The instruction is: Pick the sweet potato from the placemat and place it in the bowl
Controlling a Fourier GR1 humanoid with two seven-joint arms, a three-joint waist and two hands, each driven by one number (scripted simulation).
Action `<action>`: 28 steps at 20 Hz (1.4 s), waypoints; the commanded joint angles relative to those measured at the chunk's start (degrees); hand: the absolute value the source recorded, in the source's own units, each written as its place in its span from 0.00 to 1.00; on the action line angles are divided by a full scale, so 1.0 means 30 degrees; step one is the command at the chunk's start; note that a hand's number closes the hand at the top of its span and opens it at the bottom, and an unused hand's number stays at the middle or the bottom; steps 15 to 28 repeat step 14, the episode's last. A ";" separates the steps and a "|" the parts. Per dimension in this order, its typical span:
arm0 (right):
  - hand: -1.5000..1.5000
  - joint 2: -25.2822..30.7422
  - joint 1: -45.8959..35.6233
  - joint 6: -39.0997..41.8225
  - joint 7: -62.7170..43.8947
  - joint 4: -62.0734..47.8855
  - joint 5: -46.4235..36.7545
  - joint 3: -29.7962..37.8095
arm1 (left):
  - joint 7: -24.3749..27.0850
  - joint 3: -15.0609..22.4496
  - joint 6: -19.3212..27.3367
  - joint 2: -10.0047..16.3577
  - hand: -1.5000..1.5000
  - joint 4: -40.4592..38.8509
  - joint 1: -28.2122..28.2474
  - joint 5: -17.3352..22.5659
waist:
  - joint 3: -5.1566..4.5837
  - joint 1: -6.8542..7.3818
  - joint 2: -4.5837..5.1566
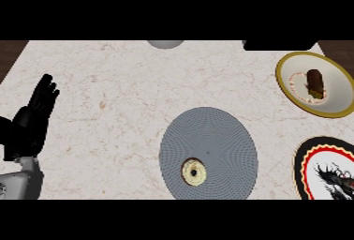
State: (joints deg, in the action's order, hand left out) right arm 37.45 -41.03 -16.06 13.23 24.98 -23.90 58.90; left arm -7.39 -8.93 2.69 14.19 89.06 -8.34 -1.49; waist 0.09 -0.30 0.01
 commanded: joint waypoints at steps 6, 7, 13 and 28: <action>0.00 0.0514 0.5590 0.6295 0.0567 0.3206 0.4086 0.1593 | -0.1321 -0.0190 0.0114 0.0158 0.50 0.0902 -0.0088 -0.0058 | -0.0046 -0.0409 -0.0181; 0.00 -0.0221 0.5614 0.6709 0.0376 0.3756 0.4525 0.1460 | -0.0320 -0.0333 0.0247 0.0165 0.50 -0.1318 -0.1116 -0.0418 | -0.0060 -0.0463 -0.0106; 0.00 -0.1477 0.8439 0.8835 -0.0553 0.8564 0.7189 0.1809 | 0.0234 -0.0106 -0.0076 -0.0280 0.50 0.0396 0.0847 -0.0314 | -0.0059 -0.0134 -0.0098; 0.00 -0.1729 0.9041 0.9323 -0.0319 0.9093 0.7581 0.1841 | 0.0318 -0.0671 -0.0887 0.0333 0.50 0.0118 0.0757 0.0360 | -0.0055 -0.0116 -0.0084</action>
